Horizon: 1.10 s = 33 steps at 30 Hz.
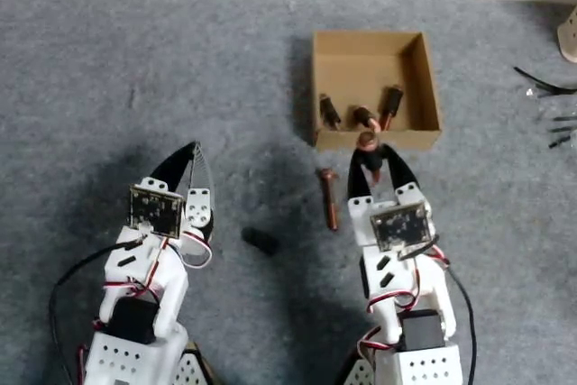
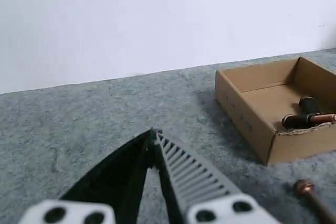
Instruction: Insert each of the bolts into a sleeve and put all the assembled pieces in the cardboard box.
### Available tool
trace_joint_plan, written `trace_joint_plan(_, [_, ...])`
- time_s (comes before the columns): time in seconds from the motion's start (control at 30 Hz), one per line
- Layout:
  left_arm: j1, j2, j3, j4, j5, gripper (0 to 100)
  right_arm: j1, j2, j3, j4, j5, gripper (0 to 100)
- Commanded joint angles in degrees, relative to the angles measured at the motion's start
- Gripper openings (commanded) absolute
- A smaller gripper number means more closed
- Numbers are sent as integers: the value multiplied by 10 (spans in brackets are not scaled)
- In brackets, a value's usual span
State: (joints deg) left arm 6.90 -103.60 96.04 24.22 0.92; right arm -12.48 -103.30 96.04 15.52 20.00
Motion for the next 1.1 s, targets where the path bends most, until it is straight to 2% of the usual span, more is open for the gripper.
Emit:
trace_joint_plan(0.0, [-3, -5, 11, 4, -4, 10, -2, 53, 24, -55, 16, 9])
trace_joint_plan(0.13, [-3, -5, 11, 9, -4, 11, -5, 215, -57, -127, 12, 6])
trace_joint_plan(0.23, [-3, -5, 11, 10, -4, 11, 0, 389, -168, -177, -26, 6])
trace_joint_plan(0.47, [-3, -5, 11, 11, -4, 11, 12, 843, -531, -189, -116, 6])
trace_joint_plan(0.6, [-2, -5, 11, 11, -4, 11, 26, 1022, -688, -189, -179, 6])
trace_joint_plan(0.73, [17, -5, 11, 11, -4, 11, 34, 1116, -765, -188, -193, 6])
trace_joint_plan(1.07, [19, -5, 11, 11, -5, 11, 38, 1185, -770, -188, -189, 10])
